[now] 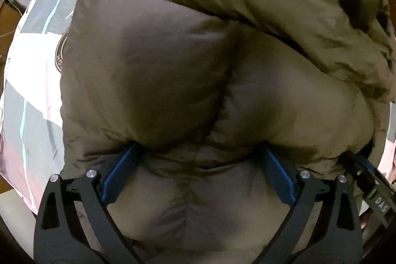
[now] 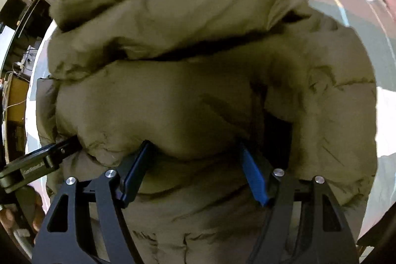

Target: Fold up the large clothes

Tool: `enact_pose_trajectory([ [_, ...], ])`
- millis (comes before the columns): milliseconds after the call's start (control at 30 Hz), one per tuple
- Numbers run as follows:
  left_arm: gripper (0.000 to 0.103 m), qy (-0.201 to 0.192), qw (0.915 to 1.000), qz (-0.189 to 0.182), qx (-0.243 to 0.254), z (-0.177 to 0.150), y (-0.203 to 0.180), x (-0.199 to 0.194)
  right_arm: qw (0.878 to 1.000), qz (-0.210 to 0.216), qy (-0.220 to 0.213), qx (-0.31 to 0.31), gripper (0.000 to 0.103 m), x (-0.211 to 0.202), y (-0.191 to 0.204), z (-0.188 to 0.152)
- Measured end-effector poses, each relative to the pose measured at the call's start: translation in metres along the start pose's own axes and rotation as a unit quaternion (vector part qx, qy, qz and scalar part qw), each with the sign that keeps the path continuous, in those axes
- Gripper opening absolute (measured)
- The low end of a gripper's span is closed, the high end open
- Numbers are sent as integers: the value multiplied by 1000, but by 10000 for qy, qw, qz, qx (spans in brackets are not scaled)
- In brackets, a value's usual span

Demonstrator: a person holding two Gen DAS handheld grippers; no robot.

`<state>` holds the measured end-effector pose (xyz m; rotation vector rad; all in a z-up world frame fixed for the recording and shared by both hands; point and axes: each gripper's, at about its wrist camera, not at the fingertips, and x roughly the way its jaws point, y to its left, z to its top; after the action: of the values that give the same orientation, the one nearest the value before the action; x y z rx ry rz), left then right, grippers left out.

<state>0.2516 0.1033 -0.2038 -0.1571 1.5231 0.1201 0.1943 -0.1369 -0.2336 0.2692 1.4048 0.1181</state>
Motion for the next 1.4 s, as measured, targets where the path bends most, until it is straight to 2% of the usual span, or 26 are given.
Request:
enact_pose_trajectory([
  [200,100,39,9999,20,-99,2,-2,7,9977,440,174,488,70,9,-24,18],
  [400,100,130,9997,-88,-206,2,13,13,9930,836,257,796,69,6,-63,15],
  [500,101,132,9996,18,-255,3,15,17,9922,906,297,804,69,1,-70,18],
  [700,101,123,9988,88,-473,6,21,16,9946,781,340,597,69,-6,-62,11],
  [767,101,94,9983,62,-574,5,26,13,9929,924,363,655,69,-10,-65,8],
  [833,100,-32,9976,115,-686,6,30,5,9911,1042,350,748,69,-12,-55,5],
  [867,100,-182,9971,134,-721,10,37,-1,9909,1040,274,808,70,-20,-65,8],
  [933,100,-537,9963,146,-649,14,41,-17,9916,982,-242,805,71,-46,-79,14],
  [967,100,-850,9949,180,-511,14,35,-30,9925,772,-593,733,78,-62,-82,20],
  [1000,100,-968,9942,221,-419,15,30,-36,9927,503,-885,647,83,-72,-84,23],
  [1033,100,-1061,9936,301,-256,15,23,-39,9913,183,-1196,523,91,-81,-92,22],
  [1067,100,-1032,9939,348,-152,14,19,-36,9889,-130,-1437,365,92,-88,-97,23],
  [1100,100,-942,9948,392,-67,15,16,-32,9880,-330,-1492,214,92,-88,-107,26],
  [1200,100,-342,9977,576,-68,17,21,-4,9912,-388,-1136,558,92,-66,-144,32],
  [1233,100,-87,9984,495,-246,19,31,9,9912,-438,-963,793,92,-56,-158,33],
  [1267,100,6,9986,355,-391,20,39,14,9904,-538,-779,1008,92,-46,-171,33],
  [1333,100,-2,9973,225,-697,25,52,14,9861,-829,-502,1347,91,-32,-201,31],
  [1400,100,-160,9969,275,-716,27,53,5,9814,-682,-455,1735,92,-31,-225,30],
])
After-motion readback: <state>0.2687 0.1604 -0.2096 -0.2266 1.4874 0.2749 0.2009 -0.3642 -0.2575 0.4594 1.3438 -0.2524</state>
